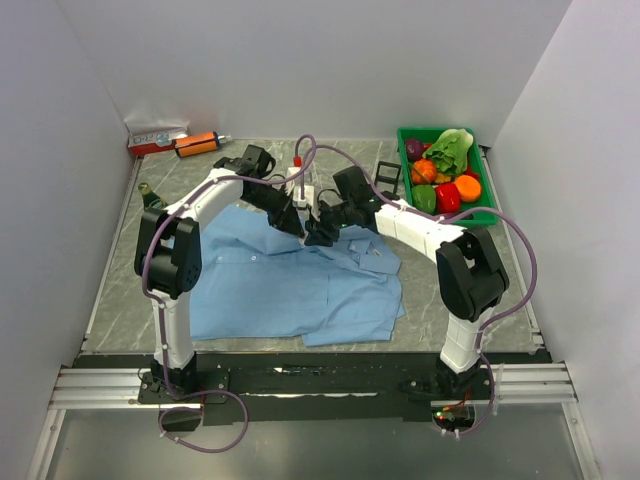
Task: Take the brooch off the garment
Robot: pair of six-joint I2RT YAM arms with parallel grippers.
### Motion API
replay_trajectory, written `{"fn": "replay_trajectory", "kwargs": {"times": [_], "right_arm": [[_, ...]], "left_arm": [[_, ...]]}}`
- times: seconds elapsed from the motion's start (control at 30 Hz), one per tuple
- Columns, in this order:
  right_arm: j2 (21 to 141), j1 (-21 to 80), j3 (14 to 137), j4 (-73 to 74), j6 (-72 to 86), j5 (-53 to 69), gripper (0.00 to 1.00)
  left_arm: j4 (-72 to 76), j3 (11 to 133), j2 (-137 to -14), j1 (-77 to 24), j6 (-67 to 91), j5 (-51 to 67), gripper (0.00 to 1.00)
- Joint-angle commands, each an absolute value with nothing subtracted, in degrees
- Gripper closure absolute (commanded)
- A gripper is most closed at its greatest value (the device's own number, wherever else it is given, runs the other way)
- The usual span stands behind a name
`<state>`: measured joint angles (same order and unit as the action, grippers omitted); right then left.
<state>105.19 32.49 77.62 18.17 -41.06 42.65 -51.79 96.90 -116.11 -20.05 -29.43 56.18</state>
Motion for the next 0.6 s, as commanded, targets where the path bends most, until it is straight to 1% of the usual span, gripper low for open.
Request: {"fn": "replay_trajectory", "kwargs": {"times": [0.0, 0.5, 0.57], "right_arm": [[105.55, 32.87, 81.21, 19.42, -42.63, 44.39, 0.56], [106.96, 32.87, 82.71, 20.83, -44.82, 42.72, 0.61], [107.05, 32.87, 82.62, 20.4, -44.83, 42.1, 0.63]], "left_arm": [[-52.65, 99.49, -116.8, -19.69, -31.2, 58.89, 0.99], [-52.73, 99.76, -117.25, -19.25, -31.2, 58.89, 0.99], [-52.82, 99.84, -117.33, -19.16, -31.03, 59.06, 0.99]]}}
